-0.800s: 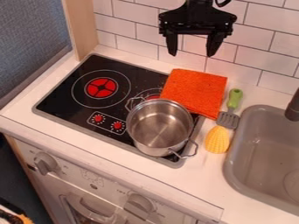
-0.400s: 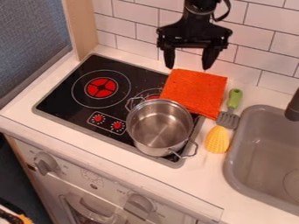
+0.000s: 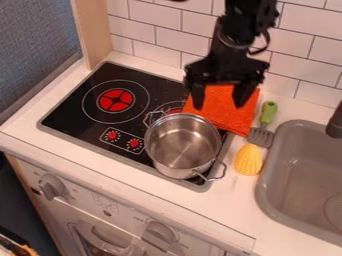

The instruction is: Move the silver pot to the lower right of the cooker

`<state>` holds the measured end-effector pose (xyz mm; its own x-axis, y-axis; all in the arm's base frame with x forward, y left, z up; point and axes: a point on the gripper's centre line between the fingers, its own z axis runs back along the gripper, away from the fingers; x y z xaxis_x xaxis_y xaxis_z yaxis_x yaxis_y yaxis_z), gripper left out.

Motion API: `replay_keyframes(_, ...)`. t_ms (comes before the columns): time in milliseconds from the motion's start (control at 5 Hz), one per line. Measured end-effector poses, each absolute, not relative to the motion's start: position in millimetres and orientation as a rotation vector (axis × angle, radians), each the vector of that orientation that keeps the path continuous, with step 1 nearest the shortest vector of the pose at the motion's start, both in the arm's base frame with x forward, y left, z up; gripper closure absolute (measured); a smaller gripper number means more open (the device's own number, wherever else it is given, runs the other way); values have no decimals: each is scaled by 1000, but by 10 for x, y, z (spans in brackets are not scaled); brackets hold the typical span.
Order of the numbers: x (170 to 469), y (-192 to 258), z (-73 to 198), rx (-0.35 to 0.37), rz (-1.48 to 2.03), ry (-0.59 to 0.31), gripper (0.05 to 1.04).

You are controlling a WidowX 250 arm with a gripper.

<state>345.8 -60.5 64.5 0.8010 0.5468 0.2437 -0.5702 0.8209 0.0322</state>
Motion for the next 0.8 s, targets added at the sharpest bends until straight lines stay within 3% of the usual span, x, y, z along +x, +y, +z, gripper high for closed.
replay_keyframes(800,3197,-629,432,148,753,-191,83)
